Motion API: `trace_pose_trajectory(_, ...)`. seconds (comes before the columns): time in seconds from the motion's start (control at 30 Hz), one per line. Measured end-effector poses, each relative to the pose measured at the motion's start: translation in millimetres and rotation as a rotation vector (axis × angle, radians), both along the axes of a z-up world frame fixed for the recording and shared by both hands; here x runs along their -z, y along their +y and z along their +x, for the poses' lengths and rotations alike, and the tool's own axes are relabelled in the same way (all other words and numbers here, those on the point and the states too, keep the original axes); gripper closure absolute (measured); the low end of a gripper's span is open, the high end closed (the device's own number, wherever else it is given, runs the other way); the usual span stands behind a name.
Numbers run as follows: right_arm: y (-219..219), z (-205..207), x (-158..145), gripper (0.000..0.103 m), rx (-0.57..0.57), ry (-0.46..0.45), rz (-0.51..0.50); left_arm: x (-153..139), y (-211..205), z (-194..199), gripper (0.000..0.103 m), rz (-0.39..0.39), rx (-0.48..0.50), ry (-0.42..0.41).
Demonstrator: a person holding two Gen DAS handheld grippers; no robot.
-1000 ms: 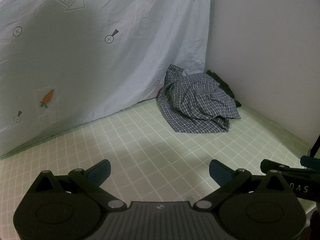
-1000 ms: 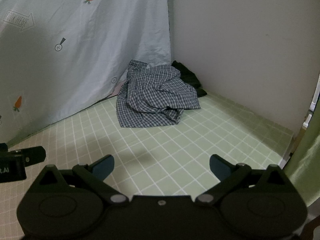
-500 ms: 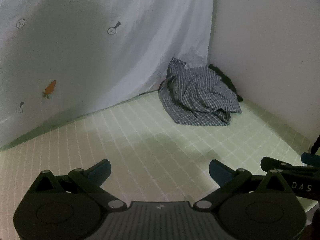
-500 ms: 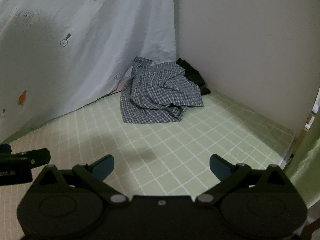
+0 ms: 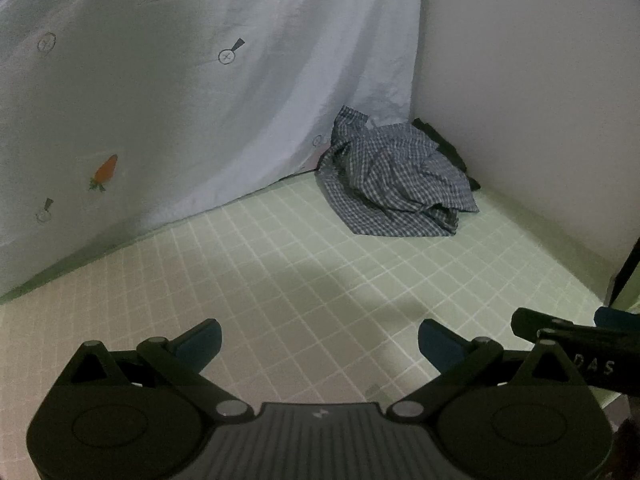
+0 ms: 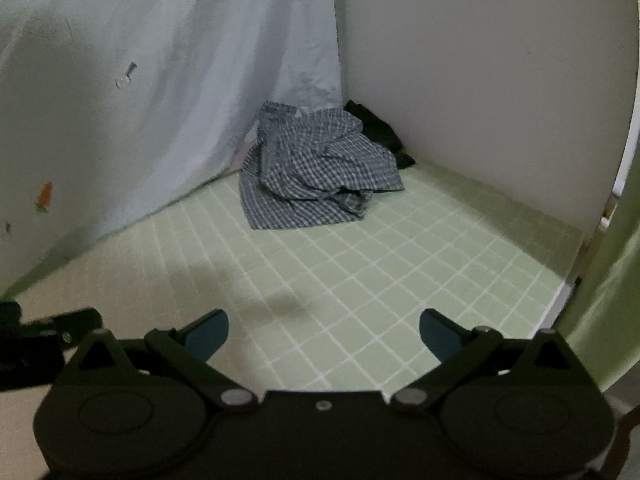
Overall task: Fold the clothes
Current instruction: 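Move both tools to the checked shirt and close on its fabric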
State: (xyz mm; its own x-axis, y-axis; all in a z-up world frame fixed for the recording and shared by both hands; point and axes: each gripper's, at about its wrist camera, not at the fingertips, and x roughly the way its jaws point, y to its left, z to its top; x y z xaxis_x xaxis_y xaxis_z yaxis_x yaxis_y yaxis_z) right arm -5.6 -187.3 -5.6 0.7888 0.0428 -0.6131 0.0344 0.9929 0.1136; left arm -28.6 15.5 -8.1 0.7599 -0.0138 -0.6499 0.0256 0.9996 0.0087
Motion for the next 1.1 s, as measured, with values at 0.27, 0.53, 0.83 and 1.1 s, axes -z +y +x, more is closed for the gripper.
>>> trace_pose_trajectory(0.27, 6, -7, -11, 0.0, 0.063, -0.013, -0.062, 7, 6, 8, 0.0, -0.069, 0.01, 0.052)
trace_pose_trajectory(0.53, -16, 15, -10, 0.0, 0.11, -0.01, -0.082, 18, -8, 33, 0.0, -0.128, -0.027, 0.086)
trace_pose_trajectory(0.83, -70, 119, -6, 0.0, 0.035, -0.037, -0.085, 28, -42, 103, 0.002, -0.201, -0.217, 0.066)
trace_pose_trajectory(1.1, -106, 214, 0, 0.001, -0.026, -0.052, -0.038, 43, -56, 176, 0.018, -0.267, -0.257, 0.117)
